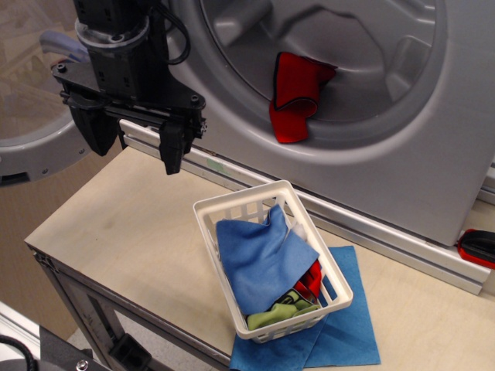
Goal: Take clothes out of laundry machine
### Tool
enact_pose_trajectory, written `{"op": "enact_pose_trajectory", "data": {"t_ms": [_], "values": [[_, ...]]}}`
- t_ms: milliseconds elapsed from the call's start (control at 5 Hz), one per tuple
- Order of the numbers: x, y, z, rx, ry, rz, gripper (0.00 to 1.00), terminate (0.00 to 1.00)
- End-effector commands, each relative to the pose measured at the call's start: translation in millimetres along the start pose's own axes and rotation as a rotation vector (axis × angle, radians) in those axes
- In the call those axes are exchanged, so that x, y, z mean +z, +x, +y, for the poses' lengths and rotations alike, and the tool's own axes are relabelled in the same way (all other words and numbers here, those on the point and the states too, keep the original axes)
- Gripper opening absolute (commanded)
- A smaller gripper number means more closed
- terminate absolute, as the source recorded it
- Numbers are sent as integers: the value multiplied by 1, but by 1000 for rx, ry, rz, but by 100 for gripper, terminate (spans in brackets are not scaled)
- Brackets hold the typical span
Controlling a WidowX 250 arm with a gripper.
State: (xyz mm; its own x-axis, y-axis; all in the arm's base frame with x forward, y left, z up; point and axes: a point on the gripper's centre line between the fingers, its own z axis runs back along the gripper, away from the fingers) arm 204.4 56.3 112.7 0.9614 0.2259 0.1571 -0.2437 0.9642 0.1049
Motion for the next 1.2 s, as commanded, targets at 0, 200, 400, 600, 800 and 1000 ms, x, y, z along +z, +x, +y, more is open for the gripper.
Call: {"op": "enact_pose_trajectory", "data": {"t_ms": [0, 200, 400, 600, 800, 1000], "values": [[0, 0, 0, 0, 0, 0, 100, 0], [-4, 29, -16, 53, -67, -101, 100, 0], [-6, 62, -34, 122, -93, -192, 100, 0], [-3, 86, -48, 126, -135, -250, 100, 0], [-7, 108, -66, 101, -130, -350, 100, 0], [-14, 125, -72, 85, -125, -418, 100, 0]]}}
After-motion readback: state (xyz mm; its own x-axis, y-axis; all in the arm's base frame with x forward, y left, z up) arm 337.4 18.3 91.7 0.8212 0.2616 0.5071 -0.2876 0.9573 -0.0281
